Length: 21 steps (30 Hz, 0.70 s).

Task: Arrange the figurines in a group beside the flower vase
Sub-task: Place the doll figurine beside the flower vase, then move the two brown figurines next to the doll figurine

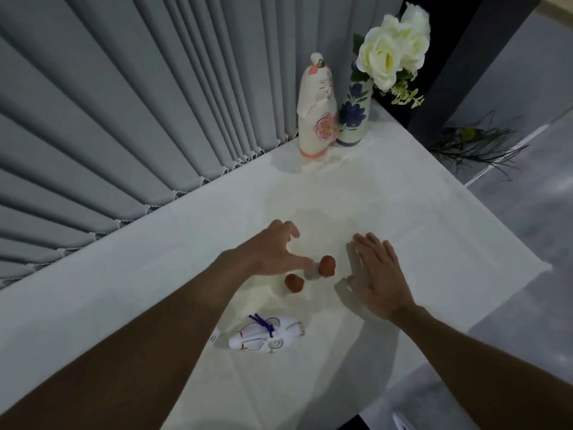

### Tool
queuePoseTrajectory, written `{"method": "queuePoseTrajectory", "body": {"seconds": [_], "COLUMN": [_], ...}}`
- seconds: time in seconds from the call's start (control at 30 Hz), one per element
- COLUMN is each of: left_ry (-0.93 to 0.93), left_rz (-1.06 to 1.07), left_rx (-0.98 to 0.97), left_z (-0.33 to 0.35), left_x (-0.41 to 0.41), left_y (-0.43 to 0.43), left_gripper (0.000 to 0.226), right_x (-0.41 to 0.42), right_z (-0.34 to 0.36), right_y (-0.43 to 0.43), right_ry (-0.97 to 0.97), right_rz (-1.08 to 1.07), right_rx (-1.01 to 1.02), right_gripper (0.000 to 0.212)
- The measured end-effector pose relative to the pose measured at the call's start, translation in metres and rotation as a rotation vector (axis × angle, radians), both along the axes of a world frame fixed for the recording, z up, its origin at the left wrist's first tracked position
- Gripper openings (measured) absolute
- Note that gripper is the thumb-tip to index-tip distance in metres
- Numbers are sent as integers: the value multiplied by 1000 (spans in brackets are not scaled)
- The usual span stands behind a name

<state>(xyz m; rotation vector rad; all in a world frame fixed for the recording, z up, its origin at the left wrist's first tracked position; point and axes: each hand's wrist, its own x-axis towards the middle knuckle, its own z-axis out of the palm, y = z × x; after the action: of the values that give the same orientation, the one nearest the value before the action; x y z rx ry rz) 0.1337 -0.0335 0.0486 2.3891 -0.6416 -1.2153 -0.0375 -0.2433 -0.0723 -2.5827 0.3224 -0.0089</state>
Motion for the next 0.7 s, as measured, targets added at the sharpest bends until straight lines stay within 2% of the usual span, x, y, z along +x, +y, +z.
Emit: {"method": "queuePoseTrajectory", "body": {"seconds": [0.1,0.2,0.3,0.4,0.53,0.67,0.7], "left_ry": [16,-19,-52,-173,-297,-298,-288], "left_rz": [-107,-129,-93,-88,40,68,72], "left_rx": [124,160,113,7,-119,-175,-185], "left_z": [-4,-15,-27,-35,-39,-44,-46], "left_x": [-15,-28,-33,-30,-17,-8,-7], "left_y": [7,8,8,4,-8,-18,-19], "left_gripper": [87,79,49,17,20,21,20], "right_x": [-8,-5,0,4,14,24,26], "right_z": [-1,-1,-5,-12,-8,-2,-1], "right_y": [16,34,45,46,38,37,37], "right_ry": [-32,-24,-87,-200,-283,-194,-205], "right_rz": [13,-17,-59,-130,-239,-186,-163], "right_rx": [2,41,99,136,180,108,109], "right_gripper": [80,77,58,37,24,47,45]}}
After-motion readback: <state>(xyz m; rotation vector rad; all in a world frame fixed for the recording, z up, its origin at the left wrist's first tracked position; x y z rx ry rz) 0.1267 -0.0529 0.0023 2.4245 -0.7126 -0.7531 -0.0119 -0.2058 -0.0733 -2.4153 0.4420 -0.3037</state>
